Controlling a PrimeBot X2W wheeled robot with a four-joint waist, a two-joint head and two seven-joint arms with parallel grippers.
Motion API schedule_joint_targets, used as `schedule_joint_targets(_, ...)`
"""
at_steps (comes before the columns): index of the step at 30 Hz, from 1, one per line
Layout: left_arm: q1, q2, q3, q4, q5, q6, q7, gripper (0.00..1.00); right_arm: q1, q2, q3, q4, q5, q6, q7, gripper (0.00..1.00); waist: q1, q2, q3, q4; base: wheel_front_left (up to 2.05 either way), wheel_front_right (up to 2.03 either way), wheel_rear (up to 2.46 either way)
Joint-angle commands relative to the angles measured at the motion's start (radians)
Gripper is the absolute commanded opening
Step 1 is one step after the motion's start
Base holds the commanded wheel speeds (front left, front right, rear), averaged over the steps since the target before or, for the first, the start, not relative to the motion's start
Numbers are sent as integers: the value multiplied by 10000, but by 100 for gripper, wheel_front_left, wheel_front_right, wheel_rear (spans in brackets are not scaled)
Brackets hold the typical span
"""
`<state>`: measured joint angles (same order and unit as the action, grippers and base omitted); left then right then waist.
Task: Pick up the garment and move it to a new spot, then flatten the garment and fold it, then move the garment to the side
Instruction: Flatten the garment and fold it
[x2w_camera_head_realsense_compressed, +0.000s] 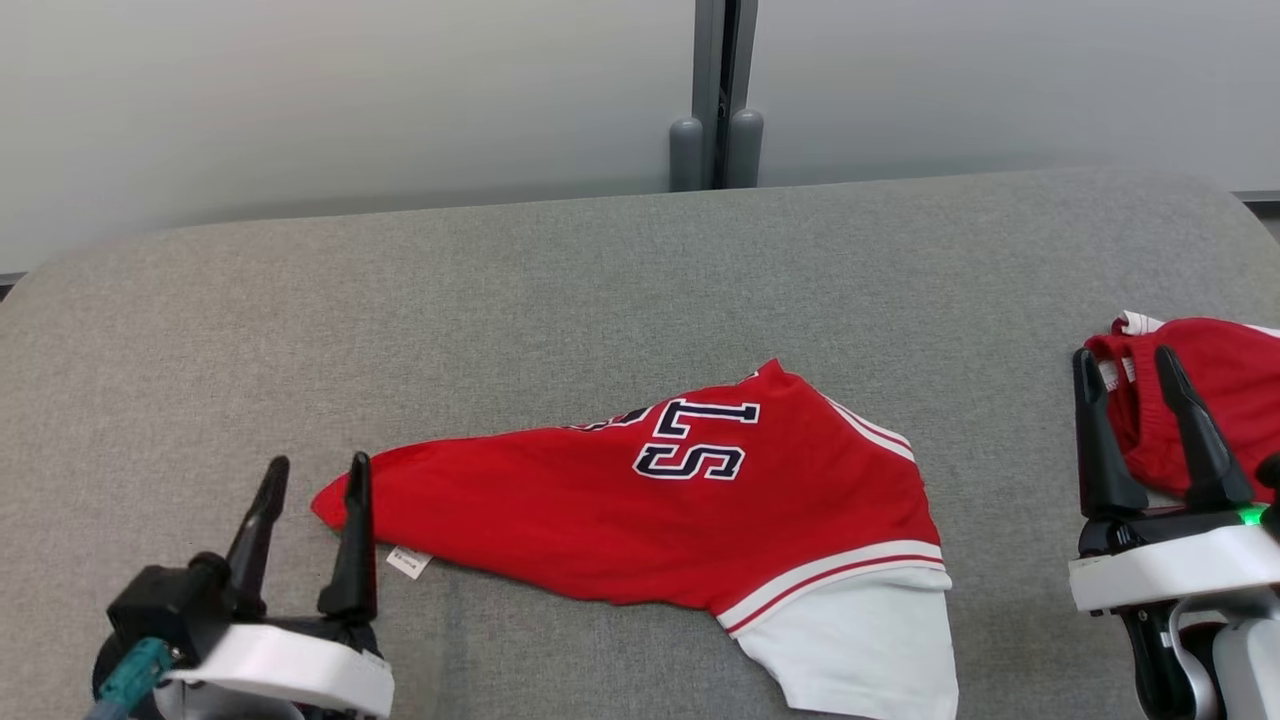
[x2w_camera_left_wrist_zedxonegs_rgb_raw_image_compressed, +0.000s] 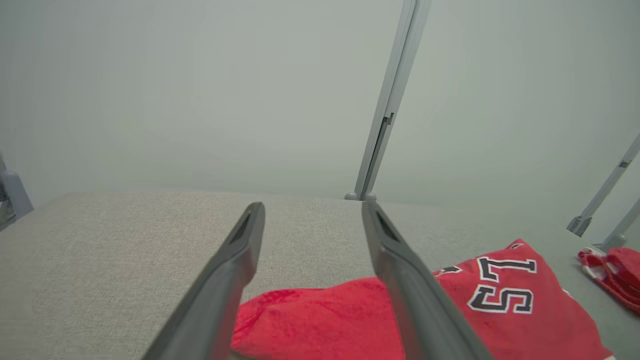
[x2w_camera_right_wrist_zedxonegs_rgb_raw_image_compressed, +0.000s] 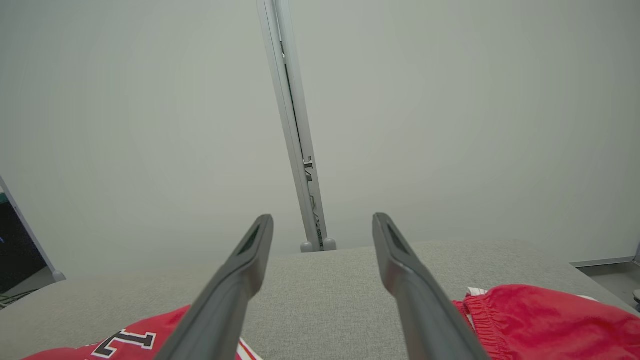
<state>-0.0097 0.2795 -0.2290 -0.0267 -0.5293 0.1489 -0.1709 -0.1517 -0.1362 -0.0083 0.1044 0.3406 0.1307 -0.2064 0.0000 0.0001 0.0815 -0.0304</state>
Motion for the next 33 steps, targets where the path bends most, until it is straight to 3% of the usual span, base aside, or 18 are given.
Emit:
schedule_joint_targets(1, 157, -18, -82, 132, 95, 51, -44, 100, 93, -7, -36, -34, -87, 3, -108, 100, 0, -1, -31, 13, 0, 0, 0)
schedule_joint_targets(7, -38, -105, -228, 458, 59, -23, -81, 100, 127, 53, 35, 9, -159, 3, -195, 100, 0, -1, -86, 37, 0, 0, 0)
schedule_joint_targets(16, -219, 113, -498, 1599, -325, -80, 1384, 100, -23, -95, 208, 19, -173, 3, -90, 100, 0, -1, 105, -102, 0, 0, 0)
schedule_joint_targets(23, -883, 447, -1106, 3231, -546, -685, 3072, 100, -300, -286, 412, 82, -190, 3, 87, 100, 0, -1, 461, -395, 0, 0, 0)
schedule_joint_targets(33, -1928, 456, -1181, 4699, -579, -1128, 3040, 100, -470, -402, 532, 191, -118, 3, 69, 100, 0, -1, 706, -759, 0, 0, 0)
